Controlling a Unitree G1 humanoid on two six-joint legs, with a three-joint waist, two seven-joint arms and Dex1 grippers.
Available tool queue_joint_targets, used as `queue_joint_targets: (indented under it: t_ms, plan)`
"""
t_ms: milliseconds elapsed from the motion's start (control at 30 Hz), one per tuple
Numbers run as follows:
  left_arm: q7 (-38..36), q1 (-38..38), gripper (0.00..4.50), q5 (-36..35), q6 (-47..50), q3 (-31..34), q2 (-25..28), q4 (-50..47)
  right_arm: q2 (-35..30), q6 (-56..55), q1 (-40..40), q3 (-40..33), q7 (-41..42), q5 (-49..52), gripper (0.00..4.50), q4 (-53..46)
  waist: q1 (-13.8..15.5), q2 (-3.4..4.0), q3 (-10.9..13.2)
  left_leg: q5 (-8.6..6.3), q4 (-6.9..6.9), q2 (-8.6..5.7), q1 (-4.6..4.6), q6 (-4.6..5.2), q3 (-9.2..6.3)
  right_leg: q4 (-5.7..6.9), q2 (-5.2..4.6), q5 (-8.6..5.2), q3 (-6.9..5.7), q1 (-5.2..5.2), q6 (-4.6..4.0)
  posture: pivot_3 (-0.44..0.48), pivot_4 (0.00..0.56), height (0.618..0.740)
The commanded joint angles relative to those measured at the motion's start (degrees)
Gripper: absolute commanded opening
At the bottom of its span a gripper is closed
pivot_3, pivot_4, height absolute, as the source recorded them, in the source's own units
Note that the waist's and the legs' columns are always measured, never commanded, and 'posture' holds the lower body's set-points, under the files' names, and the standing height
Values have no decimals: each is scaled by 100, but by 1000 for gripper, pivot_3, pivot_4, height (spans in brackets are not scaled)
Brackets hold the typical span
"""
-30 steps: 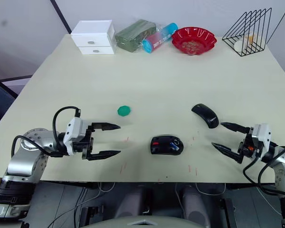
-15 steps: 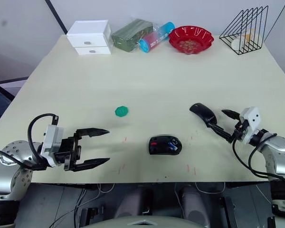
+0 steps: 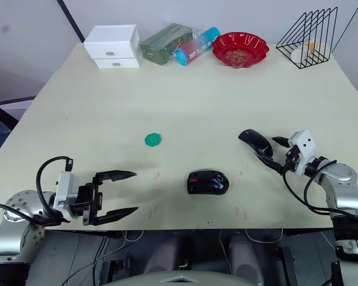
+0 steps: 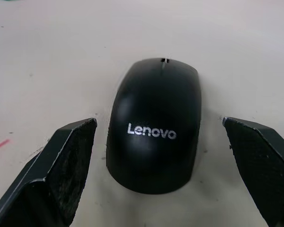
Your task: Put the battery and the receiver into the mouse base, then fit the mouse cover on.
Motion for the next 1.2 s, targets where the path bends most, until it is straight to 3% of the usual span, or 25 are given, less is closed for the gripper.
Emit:
queue_joint_targets:
  t_ms: [33, 533, 633, 767, 1200]
  plan:
    - [-9, 12, 4468, -9, -120, -4, -17, 19, -17, 220, 3, -29, -102, 45, 4500, -265, -1, 0, 0, 0, 0, 0, 0, 0, 0, 1, 0, 0, 0, 0, 0, 0, 150, 740]
    - [-237, -229, 4468, -41, -276, -31, -33, 381, 131, 699, -50, -55, -426, 62, 4500, -548, -4, 0, 0, 0, -1, 0, 0, 0, 8, 4, 1, 0, 8, -7, 0, 0, 150, 740]
    - [-288, -225, 4500, -53, -314, -40, -57, 455, 115, 688, -39, -38, -413, 28, 3940, -570, -3, 0, 0, 0, -1, 0, 0, 0, 9, 4, 1, 0, 9, -7, 0, 0, 150, 740]
    - [-339, -237, 4500, -48, -335, -59, -78, 500, 144, 717, -26, -51, -413, 57, 2313, -633, -4, 0, 0, 0, -2, 0, 0, 0, 11, 4, 1, 0, 11, -9, 0, 0, 150, 740]
    - [-437, -316, 4500, -40, -340, -137, -78, 635, -196, 952, 296, -11, -27, 251, 2260, -1626, 1, 0, 0, 0, -3, 0, -10, 0, 19, 7, 1, 1, 19, -25, 1, 0, 150, 740]
